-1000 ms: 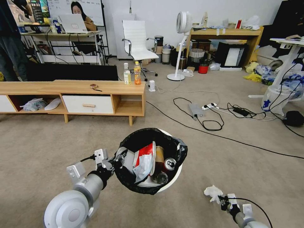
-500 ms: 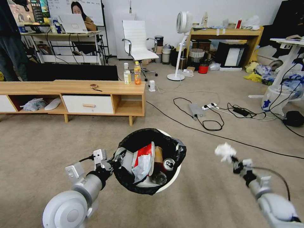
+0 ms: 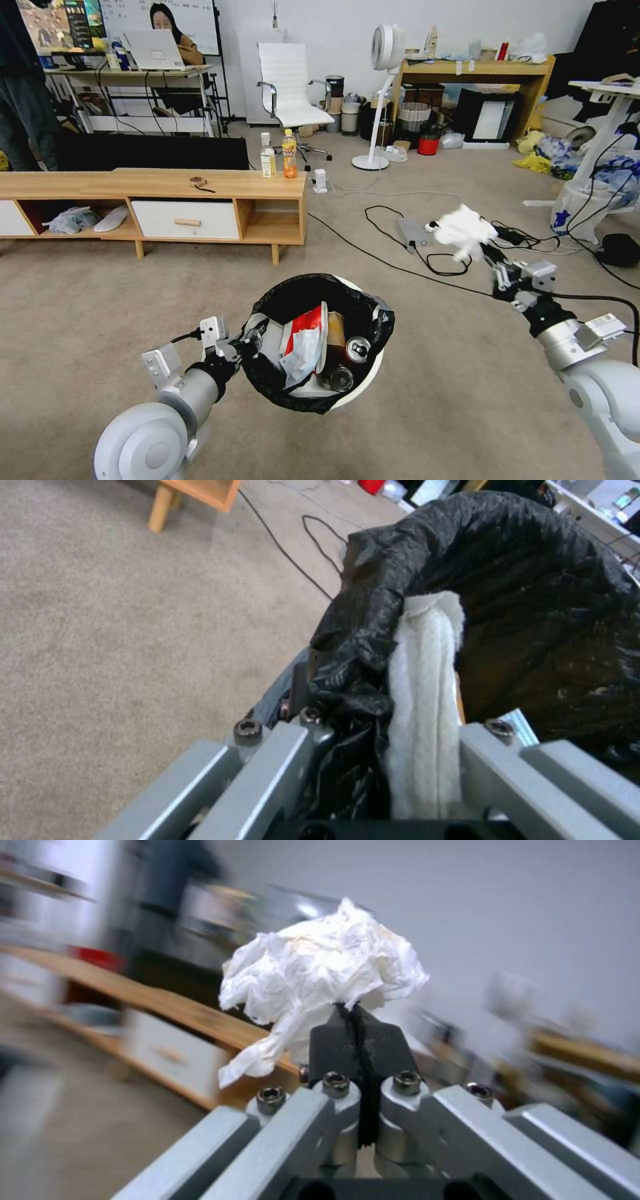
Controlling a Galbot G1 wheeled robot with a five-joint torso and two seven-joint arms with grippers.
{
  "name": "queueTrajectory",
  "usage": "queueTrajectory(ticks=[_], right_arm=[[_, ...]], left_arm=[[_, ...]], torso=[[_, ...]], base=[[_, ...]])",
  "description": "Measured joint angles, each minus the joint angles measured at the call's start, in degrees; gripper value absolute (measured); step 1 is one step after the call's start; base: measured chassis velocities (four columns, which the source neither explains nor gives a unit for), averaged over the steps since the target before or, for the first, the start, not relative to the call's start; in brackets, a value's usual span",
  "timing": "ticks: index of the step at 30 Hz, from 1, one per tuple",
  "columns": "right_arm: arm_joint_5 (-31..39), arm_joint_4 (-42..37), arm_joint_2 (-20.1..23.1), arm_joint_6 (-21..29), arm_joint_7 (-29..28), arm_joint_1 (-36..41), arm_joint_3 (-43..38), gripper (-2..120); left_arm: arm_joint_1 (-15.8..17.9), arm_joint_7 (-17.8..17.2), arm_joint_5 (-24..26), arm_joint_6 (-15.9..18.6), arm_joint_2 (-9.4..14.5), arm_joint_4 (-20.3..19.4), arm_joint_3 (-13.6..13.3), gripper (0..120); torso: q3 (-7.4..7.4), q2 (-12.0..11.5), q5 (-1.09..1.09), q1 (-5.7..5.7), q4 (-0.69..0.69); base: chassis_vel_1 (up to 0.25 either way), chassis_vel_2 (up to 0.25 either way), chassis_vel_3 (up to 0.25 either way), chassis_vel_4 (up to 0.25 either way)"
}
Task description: Pick up the trash bin and place the garbage on the floor into it.
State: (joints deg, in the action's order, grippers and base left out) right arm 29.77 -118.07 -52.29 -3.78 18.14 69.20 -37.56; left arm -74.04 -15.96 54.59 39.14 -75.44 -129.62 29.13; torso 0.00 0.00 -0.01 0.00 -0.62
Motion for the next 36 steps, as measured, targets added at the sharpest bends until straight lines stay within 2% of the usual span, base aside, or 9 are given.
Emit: queueTrajectory(ticks=[4,10,22,36], right_arm=[[1.3,-3.6,1.4,-3.0,7.1,0.6,3.7,0],[1.3,-5.6,3.0,-3.8,12.1,1.6,7.3,0],[1.1,-4.9,8.1,-4.5,15.9,-0.4,15.8,0],[0.5,-1.2,8.8,-4.5,15.7,-2.7,21.5,0]], left_arm=[[0.1,0.0,0.0,0.0,-0.1,0.6,-0.1,7],[0.4,0.0,0.0,0.0,-0.4,1.5,-0.6,7],[1.2,-0.1,-0.8,0.1,-1.4,3.0,-1.6,7],[0.5,-0.1,-0.8,0.1,-1.8,2.3,-2.3,7]], torso=[[0.0,0.0,0.0,0.0,-0.01],[0.0,0.0,0.01,0.0,-0.01],[0.0,0.0,0.01,0.0,-0.01],[0.0,0.0,0.01,0.0,-0.01]], base=[[0.0,0.0,0.0,0.0],[0.0,0.0,0.0,0.0],[0.0,0.0,0.0,0.0],[0.0,0.0,0.0,0.0]])
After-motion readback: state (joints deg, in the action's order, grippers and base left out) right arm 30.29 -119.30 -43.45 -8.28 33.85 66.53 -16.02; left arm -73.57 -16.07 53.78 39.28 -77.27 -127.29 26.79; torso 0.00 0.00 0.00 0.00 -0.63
